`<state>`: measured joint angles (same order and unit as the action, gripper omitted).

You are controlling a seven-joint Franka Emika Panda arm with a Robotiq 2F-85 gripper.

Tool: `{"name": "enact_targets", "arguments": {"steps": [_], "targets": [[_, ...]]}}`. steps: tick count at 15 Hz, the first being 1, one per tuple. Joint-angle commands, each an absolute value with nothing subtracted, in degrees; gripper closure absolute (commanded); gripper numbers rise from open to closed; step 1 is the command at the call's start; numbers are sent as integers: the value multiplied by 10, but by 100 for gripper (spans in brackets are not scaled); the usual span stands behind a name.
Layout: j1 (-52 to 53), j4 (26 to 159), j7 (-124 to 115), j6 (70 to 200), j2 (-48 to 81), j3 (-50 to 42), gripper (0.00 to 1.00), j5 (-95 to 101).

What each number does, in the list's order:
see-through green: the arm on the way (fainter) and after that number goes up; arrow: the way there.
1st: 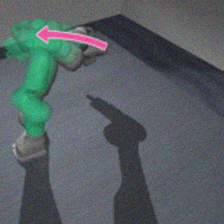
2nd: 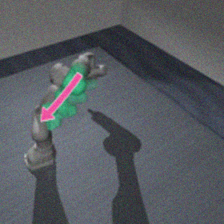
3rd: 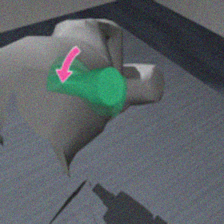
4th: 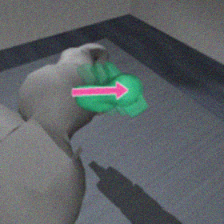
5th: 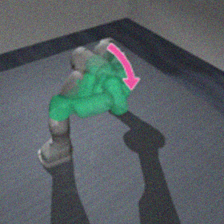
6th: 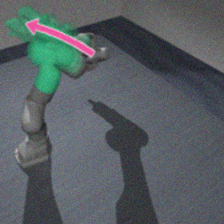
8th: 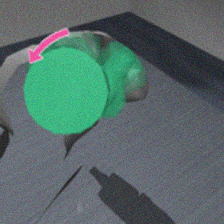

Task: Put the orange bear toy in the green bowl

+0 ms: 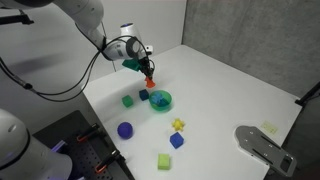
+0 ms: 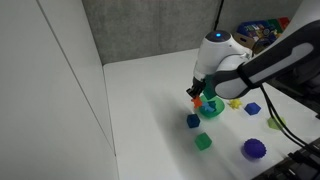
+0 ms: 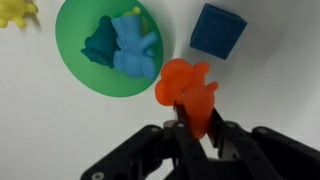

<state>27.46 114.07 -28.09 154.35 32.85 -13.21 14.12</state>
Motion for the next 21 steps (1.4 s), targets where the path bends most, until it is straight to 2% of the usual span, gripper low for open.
{"name": "enact_targets", "arguments": {"steps": [1, 9, 19, 20, 21], "targets": [[272, 1127, -313, 1521, 320, -158, 92, 176], [275, 1113, -392, 1515, 352, -220, 93, 276], [275, 1122, -451, 1511, 379, -230, 94, 363], [274, 1123, -453, 1509, 377, -228, 61, 370], [274, 1125, -457, 1509, 375, -227, 61, 379]]}}
